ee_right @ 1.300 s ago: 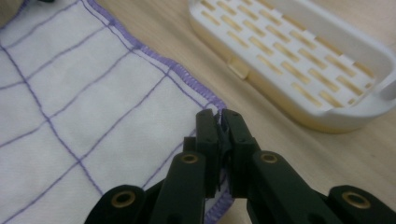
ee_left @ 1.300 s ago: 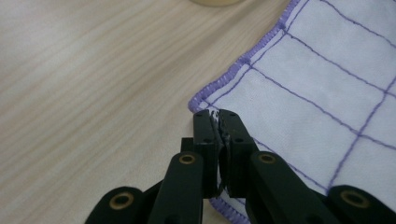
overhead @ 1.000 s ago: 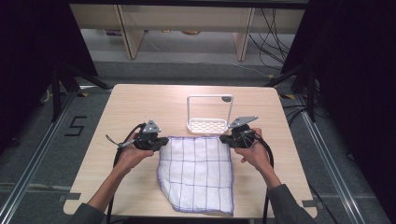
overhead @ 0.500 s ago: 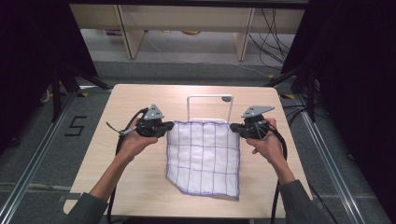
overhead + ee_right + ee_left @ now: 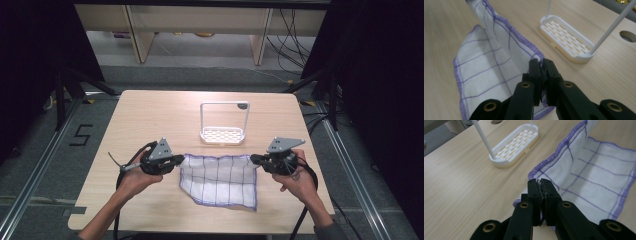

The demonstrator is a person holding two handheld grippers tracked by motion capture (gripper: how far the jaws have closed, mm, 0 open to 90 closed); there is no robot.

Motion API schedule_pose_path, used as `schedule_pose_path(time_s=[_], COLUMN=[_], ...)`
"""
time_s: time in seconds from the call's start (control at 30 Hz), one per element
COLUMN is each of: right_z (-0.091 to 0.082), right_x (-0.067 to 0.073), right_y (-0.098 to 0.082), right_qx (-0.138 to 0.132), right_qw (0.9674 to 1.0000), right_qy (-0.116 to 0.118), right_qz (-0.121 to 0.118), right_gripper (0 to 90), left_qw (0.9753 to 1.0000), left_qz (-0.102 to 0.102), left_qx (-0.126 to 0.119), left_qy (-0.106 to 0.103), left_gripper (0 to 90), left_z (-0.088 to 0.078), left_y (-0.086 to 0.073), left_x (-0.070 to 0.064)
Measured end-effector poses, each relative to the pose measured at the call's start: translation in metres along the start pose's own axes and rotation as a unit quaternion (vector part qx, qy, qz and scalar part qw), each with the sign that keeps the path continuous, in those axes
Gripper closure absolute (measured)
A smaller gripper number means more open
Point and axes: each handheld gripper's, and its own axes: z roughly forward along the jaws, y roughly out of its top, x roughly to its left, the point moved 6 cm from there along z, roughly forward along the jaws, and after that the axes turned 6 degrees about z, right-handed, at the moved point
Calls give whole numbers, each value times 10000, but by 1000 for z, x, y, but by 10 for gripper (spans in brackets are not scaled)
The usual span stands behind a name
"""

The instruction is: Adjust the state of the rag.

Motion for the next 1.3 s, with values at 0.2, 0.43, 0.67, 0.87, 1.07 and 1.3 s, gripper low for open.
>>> schedule_pose_path(time_s=[0.2,0.43,0.67,0.87,1.07,1.3], right_z=[-6,4,0,5,-4,-10], right_x=[29,44,55,66,68,29], right_y=[-28,-58,-73,-93,-93,-57], right_qx=[108,419,456,728,523,182], right_qw=[9998,9987,9981,9953,9965,9957], right_qy=[147,293,419,633,582,-4], right_qz=[-112,-86,-49,-4,294,903], right_gripper=[866,864,860,751,496,429], left_qw=[9996,9990,9988,9971,9974,9962], left_qz=[111,-1,46,139,-461,-838], left_qx=[148,183,166,444,74,-14], left_qy=[-204,-414,-448,-606,-540,-224], left_gripper=[862,857,851,761,476,392], left_z=[2,7,0,4,-6,3], left_y=[-25,-42,-48,-60,-49,-29], left_x=[-29,-46,-62,-75,-66,-19])
